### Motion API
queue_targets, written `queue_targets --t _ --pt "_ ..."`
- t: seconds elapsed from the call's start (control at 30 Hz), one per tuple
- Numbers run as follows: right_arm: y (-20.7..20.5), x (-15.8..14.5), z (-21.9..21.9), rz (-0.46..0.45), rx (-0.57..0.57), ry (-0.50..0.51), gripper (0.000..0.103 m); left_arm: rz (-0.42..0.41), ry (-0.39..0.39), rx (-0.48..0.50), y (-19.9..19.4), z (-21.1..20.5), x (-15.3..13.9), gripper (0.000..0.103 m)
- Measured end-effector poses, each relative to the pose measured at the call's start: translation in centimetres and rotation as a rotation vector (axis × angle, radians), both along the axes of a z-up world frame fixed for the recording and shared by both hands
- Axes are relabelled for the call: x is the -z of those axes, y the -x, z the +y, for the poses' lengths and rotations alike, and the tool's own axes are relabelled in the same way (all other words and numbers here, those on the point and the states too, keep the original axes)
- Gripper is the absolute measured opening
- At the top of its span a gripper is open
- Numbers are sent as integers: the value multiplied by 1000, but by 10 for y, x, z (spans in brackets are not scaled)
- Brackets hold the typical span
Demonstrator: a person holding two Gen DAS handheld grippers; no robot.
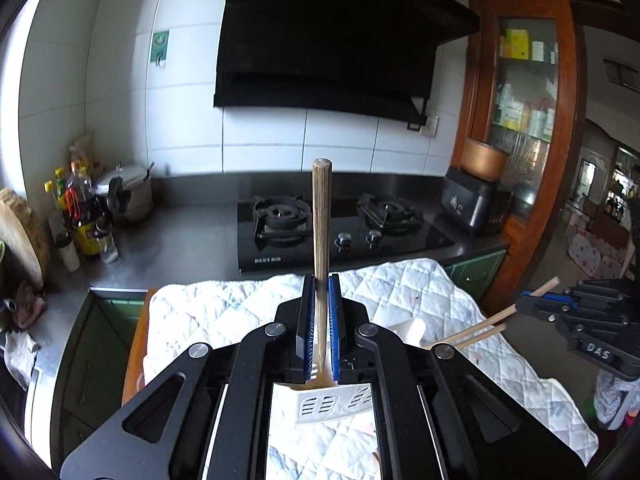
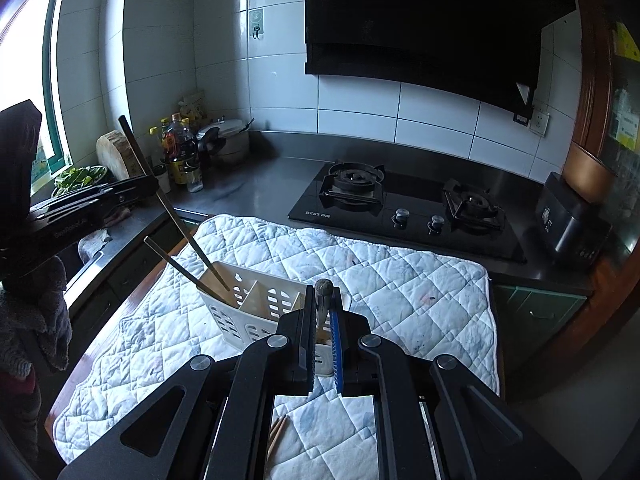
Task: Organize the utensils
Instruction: 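Carry both held chopsticks to the caddy and lower them into its slots, then open both tools to drop the chopsticks into the caddy and withdraw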
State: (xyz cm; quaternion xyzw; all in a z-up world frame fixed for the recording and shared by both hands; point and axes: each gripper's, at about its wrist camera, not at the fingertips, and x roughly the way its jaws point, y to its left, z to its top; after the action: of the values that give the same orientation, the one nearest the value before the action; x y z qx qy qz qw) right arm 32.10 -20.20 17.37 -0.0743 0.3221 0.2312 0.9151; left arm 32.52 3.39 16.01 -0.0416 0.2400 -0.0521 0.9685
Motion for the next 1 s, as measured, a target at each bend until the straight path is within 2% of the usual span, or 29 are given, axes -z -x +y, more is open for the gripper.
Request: queue_targets --t 0.27,0.47,0.5,0.53,0.6,0.77,0.83,1.0 --pt "-11 21 7 42 -5 22 7 89 6 5 -14 4 35 6" --pt "-16 33 10 65 -3 25 7 92 -2 -2 -13 6 41 10" --pt "-16 33 9 66 -3 23 7 91 1 -3 -12 6 41 16" --pt "-15 33 10 67 -6 19 8 91 5 -5 -11 7 42 34" --pt "-15 33 9 61 0 18 11 76 3 -18 -7 8 41 49" --pt "-8 28 2 35 18 2 25 52 8 -13 10 8 35 49" --pt "-2 25 -1 30 20 -15 30 38 4 -13 20 8 33 56" --pt "26 20 -8 -10 16 -18 39 17 -3 2 50 2 33 66"
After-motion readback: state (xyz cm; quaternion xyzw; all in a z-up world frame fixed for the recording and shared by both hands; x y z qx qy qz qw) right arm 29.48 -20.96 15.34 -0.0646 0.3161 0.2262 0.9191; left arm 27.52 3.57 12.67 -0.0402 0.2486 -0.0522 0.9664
